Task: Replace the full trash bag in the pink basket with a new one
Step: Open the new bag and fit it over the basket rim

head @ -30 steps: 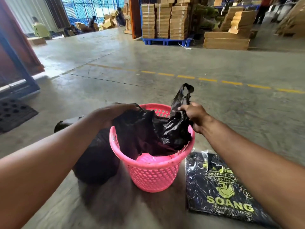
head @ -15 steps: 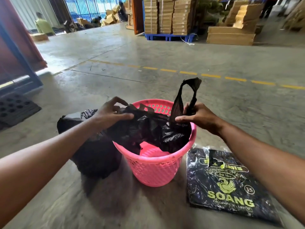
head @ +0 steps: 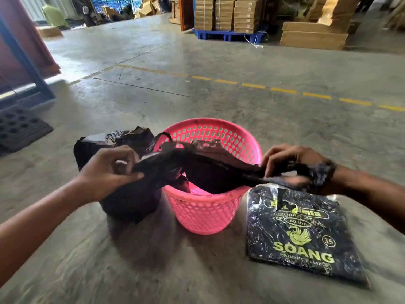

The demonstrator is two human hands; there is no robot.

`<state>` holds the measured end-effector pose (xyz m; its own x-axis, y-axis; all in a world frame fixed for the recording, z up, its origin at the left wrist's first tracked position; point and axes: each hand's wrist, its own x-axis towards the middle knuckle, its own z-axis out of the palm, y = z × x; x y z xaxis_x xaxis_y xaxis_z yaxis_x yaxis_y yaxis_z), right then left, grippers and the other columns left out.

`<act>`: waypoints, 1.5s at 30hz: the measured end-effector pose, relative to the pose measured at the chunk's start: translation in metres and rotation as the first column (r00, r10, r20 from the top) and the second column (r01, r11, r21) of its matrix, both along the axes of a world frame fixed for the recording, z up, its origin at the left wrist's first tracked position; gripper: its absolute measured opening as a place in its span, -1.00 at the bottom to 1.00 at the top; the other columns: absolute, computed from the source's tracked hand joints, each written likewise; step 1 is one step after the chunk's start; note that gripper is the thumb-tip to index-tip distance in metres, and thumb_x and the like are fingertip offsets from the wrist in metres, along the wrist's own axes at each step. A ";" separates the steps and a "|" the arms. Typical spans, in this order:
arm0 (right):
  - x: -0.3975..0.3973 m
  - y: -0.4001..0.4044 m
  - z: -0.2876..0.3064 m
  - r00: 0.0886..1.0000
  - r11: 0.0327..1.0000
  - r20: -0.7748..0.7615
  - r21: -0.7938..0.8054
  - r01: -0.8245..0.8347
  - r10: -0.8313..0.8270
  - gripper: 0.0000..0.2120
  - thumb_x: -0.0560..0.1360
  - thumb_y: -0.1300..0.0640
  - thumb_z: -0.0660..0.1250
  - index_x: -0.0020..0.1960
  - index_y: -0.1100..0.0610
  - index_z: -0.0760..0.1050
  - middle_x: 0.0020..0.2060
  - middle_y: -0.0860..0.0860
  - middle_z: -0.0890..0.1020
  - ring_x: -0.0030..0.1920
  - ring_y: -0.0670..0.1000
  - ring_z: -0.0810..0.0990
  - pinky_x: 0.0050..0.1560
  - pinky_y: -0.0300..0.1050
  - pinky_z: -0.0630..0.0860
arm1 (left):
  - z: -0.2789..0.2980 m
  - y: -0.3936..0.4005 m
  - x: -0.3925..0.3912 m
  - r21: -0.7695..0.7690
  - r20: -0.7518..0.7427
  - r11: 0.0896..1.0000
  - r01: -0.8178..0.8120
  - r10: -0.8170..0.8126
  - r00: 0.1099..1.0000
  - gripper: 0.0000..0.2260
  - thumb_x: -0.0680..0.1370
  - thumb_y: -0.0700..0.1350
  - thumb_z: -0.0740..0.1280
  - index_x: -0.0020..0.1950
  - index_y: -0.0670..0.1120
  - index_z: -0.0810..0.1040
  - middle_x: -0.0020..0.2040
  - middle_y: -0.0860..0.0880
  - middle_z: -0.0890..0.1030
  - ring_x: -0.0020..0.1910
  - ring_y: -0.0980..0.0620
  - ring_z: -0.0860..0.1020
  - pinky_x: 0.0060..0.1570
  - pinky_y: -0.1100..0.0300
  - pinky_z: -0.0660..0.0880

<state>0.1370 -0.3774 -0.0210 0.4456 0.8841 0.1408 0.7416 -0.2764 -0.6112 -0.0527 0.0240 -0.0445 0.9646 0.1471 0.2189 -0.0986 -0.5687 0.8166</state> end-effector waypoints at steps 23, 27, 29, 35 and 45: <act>0.013 -0.079 -0.034 0.791 0.766 -0.059 0.213 0.606 -0.609 -0.44 0.41 0.53 0.04 0.06 -0.05 0.50 -0.04 -0.03 0.69 0.00 0.22 0.68 0.05 -0.15 0.59 | 0.004 -0.021 -0.033 0.048 0.361 0.894 -0.445 0.400 0.842 -0.80 0.51 -0.17 0.32 0.13 -0.13 0.56 0.10 -0.12 0.58 0.06 -0.03 0.60 0.10 0.07 0.52; 0.014 -0.057 -0.012 0.782 0.723 -0.255 0.299 0.623 -0.568 -0.74 0.59 0.27 0.21 -0.04 -0.07 0.53 -0.15 -0.04 0.73 -0.02 0.29 0.68 -0.01 -0.10 0.62 | 0.027 -0.042 -0.012 0.633 0.173 0.770 -0.077 -0.043 0.984 -0.57 0.38 -0.05 0.38 0.26 0.04 0.60 0.35 -0.02 0.48 0.42 -0.06 0.41 0.36 -0.21 0.35; -0.013 -0.025 -0.003 0.862 0.840 -0.081 0.198 0.505 -0.500 -0.84 0.51 0.01 0.43 0.00 -0.06 0.46 0.00 0.02 0.65 -0.03 0.13 0.67 0.01 0.04 0.59 | 0.028 -0.040 0.000 0.742 -0.071 0.650 0.163 -0.166 0.984 -0.48 0.33 0.02 0.38 0.31 0.19 0.55 0.41 0.08 0.48 0.54 0.03 0.30 0.48 -0.23 0.20; -0.060 0.015 -0.056 0.754 0.917 0.623 -0.143 0.372 -0.208 -0.56 0.39 0.10 0.47 0.15 0.07 0.32 0.31 0.14 0.36 -0.08 0.23 0.63 -0.36 0.06 0.56 | 0.019 -0.017 -0.004 0.799 -0.186 0.555 0.231 -0.138 0.973 -0.46 0.32 0.16 0.45 0.30 0.20 0.50 0.16 0.19 0.61 0.28 0.18 0.54 0.57 -0.12 0.11; -0.029 -0.015 -0.059 0.761 0.900 0.522 0.029 0.435 -0.384 -0.73 0.32 0.16 0.22 -0.08 -0.02 0.62 -0.02 -0.03 0.67 -0.17 0.20 0.67 -0.28 0.01 0.56 | -0.003 0.000 -0.049 0.558 0.108 0.812 -0.172 0.135 0.985 -0.69 0.36 -0.05 0.42 0.08 0.16 0.56 0.04 0.08 0.53 -0.27 0.10 0.61 -0.20 0.11 0.53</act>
